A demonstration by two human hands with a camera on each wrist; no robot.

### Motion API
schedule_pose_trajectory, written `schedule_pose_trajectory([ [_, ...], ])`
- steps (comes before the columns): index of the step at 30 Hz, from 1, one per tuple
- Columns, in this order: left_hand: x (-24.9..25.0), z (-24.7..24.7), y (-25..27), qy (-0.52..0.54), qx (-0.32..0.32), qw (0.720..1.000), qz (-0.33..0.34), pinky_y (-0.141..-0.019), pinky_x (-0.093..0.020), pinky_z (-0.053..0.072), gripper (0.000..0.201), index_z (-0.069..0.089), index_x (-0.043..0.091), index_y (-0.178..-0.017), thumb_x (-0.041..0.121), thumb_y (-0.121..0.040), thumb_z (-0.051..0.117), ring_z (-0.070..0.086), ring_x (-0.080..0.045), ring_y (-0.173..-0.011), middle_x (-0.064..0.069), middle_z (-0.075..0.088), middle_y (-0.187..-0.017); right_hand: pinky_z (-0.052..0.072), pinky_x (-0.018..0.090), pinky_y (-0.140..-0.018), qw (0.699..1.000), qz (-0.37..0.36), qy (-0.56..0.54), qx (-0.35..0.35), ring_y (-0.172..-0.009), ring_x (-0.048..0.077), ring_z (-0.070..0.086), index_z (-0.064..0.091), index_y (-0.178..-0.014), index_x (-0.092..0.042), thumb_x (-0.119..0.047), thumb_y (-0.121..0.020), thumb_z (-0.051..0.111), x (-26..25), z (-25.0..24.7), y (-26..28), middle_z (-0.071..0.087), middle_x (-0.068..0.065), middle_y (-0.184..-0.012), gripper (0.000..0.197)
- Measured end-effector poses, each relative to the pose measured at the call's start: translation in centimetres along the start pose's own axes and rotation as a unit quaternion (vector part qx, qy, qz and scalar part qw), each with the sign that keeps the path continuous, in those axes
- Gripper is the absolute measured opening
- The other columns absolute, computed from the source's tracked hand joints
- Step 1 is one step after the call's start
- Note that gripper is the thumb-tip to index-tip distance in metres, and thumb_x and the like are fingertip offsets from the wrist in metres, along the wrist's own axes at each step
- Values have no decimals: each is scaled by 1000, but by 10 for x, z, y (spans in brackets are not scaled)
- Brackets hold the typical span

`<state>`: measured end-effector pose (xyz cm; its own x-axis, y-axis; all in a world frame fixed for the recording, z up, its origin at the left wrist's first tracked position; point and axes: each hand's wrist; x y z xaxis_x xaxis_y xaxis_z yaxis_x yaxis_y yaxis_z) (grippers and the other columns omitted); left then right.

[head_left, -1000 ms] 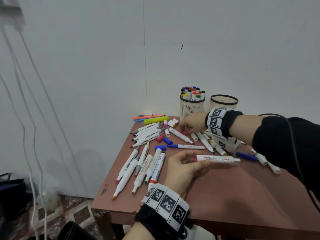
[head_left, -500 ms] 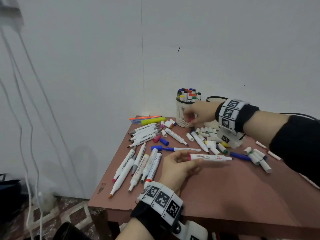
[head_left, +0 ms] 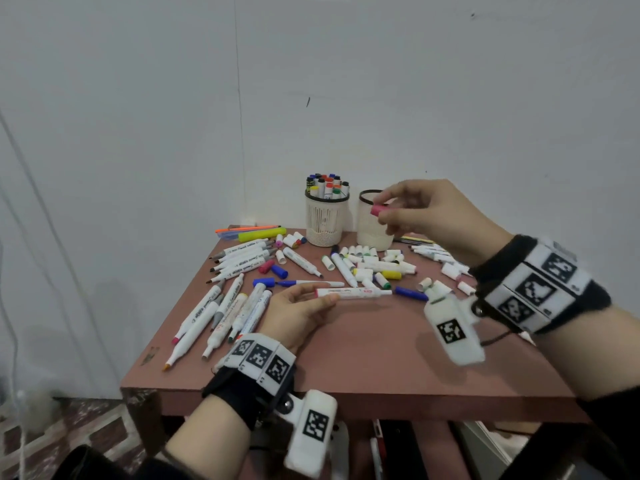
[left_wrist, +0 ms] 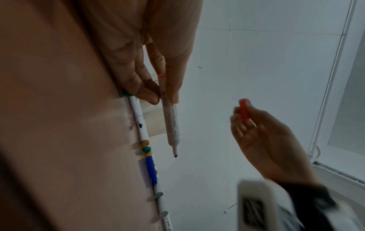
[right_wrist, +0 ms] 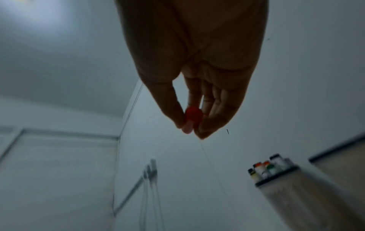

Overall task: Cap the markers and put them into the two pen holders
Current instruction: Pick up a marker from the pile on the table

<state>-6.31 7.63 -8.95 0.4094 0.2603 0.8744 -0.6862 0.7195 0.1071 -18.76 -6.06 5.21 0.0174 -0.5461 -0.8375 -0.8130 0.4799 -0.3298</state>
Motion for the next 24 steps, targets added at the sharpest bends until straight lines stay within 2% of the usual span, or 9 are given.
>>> schedule_pose_trajectory([
  [3,1,1,1,10,2,1000,0,-55,-22,56,25,61,-2,-101,-10,-78,65,68,-14,-63,-15,68,-90,47,25,-63,989,45,-140,35,-63,17,55,69,-92,-7,-1,-86,62,14,0,27,67,6,-76,11],
  [5,1,1,0,8,5,1000,-2,-55,-21,56,23,60,1,-98,-10,-79,65,68,-13,-62,-14,69,-91,43,22,-58,964,79,-240,77,-61,15,52,69,-91,-4,-3,-87,60,28,1,40,65,4,-73,10],
  [7,1,0,-1,9,11,1000,-3,-55,-21,56,21,60,3,-94,-10,-79,64,68,-13,-63,-13,69,-90,43,20,-54,926,118,-340,113,-60,12,51,69,-86,-5,-10,-87,59,43,4,49,64,2,-72,11],
  [11,0,0,-1,4,13,1000,0,-60,-21,57,19,60,6,-91,-9,-80,64,68,-14,-65,-11,69,-87,51,20,-52,830,178,-509,144,-61,15,61,72,-74,-7,-18,-76,63,72,14,64,67,6,-75,14],
  [15,0,-1,-2,1,15,1000,-5,-68,-22,54,21,60,8,-96,-5,-80,66,68,-14,-69,-9,70,-85,52,20,-55,765,182,-599,153,-63,14,62,64,-96,-2,-15,-79,62,92,27,68,66,8,-79,22],
  [17,1,-1,-3,5,15,1000,-6,-66,-21,55,21,60,8,-96,-5,-79,66,69,-13,-68,-8,71,-80,51,20,-56,739,193,-621,177,-61,14,60,64,-93,-3,-13,-85,60,98,31,64,65,8,-77,14],
  [20,1,-2,-3,10,12,1000,-7,-65,-21,55,20,61,7,-94,-5,-79,65,69,-13,-65,-7,72,-76,51,21,-53,734,203,-615,206,-57,13,61,61,-90,-3,-12,-88,61,109,37,57,64,8,-76,10],
  [24,1,-3,-6,4,1,1000,-8,-66,-21,55,21,63,7,-95,-3,-77,67,69,-13,-67,-7,73,-79,50,19,-51,760,194,-574,236,-55,12,60,60,-91,-3,-8,-86,61,118,39,55,66,8,-75,7],
])
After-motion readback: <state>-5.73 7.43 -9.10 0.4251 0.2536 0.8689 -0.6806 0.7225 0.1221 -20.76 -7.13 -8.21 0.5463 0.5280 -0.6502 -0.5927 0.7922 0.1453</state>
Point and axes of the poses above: each hand's wrist, its own y-axis away from the middle knuckle, its own z-axis out of the palm, x = y × z
